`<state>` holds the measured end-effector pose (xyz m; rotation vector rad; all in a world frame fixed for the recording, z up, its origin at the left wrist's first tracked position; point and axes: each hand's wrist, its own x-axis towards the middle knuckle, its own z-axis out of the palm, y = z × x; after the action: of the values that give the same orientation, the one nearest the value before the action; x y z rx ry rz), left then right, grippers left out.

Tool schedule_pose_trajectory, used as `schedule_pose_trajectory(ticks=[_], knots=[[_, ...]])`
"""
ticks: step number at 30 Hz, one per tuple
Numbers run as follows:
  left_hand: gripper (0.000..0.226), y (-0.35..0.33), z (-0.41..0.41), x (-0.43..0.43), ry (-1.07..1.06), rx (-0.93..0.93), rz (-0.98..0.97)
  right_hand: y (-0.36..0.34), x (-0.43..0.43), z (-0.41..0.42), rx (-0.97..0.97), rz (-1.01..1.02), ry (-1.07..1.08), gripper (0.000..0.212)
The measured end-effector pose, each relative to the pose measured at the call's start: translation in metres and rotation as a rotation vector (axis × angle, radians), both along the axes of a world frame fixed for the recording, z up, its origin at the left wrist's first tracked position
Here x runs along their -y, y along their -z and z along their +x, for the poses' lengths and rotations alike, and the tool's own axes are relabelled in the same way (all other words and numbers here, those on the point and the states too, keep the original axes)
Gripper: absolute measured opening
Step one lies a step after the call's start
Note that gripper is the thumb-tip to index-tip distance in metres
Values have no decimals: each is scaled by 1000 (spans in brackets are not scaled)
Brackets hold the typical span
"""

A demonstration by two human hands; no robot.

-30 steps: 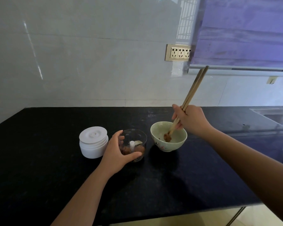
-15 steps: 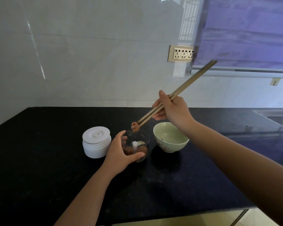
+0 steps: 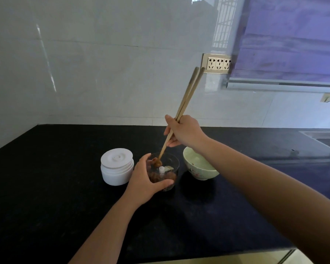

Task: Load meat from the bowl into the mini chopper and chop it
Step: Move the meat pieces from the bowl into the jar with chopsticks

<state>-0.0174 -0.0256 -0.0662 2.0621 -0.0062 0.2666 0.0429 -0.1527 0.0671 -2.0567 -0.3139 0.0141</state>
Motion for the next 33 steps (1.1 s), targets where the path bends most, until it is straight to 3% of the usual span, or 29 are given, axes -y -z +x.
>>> schedule_pose_trajectory(ticks=[9,16,23,28,33], knots=[[103,-1,0,0,-3,-7,8,2,-14,1,102,-161,-14,42],[104,-2,-2,0,0,-3,7,-10,-2,-1,161,-89,-4,45],[103,-1,-3,-1,-3,10,8,-4,28,-4,350,94,97,45],[103,-1,-3,0,-6,11,11,18,56,0,616,-182,107,43],[103,-2,-4,0,-7,9,11,42,79,14,692,-523,12,39]])
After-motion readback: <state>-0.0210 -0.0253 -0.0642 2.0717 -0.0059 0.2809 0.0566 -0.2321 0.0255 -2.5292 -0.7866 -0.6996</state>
